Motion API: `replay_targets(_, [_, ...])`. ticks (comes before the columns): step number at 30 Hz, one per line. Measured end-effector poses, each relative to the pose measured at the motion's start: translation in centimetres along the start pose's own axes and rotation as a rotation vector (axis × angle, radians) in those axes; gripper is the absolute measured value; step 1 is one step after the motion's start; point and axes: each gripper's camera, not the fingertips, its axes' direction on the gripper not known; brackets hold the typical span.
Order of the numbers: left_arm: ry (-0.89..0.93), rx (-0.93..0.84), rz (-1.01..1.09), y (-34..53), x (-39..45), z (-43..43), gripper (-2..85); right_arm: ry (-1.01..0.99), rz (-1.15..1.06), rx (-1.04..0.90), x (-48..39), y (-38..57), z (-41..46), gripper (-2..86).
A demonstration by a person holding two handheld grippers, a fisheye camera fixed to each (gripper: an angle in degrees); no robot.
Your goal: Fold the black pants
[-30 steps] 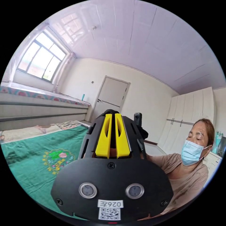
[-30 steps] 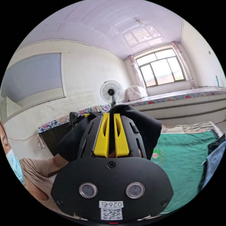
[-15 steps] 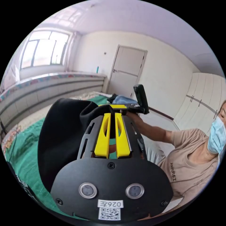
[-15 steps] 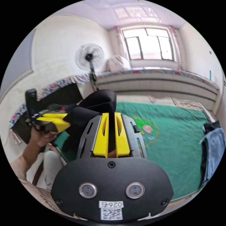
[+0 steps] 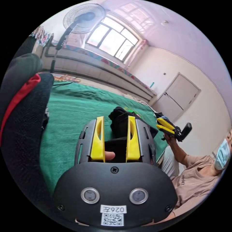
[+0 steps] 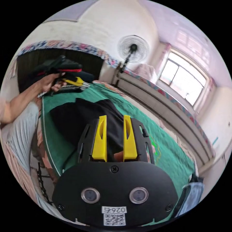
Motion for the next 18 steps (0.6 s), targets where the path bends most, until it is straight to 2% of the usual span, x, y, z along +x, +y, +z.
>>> replay_targets(1, [0.014, -0.03, -0.004, 0.3, 0.0, 0.9, 15.4, -0.036, -0.088, -0.003, -2.9, -0.7, 1.2, 10.5])
replay_targets(4, [0.128, -0.346, 0.043, 1.8, 2.1, 8.6, 15.5, -0.017, -0.265, -0.119, -9.0, -0.6, 5.5, 12.1])
replay_targets(6, [0.129, -0.683, 0.174, 4.3, 6.3, 15.8, 9.0, 0.05, -0.306, -0.179, -10.6, 0.5, 7.9, 11.4])
replay_targets(9, [0.036, -0.667, 0.386, 5.8, 12.2, 16.1, 5.3, 0.133, -0.307, -0.135, -10.3, 1.6, 7.9, 8.7])
replay_targets(14, [0.121, -0.547, 0.514, 10.1, 18.0, 13.3, 4.6, 0.134, -0.25, -0.103, -6.8, 0.4, 5.1, 11.4])
replay_targets(18, [0.121, -0.48, 0.636, 12.9, 22.1, 11.0, 4.5, 0.162, -0.318, -0.071, -4.3, -0.4, 2.8, 12.0])
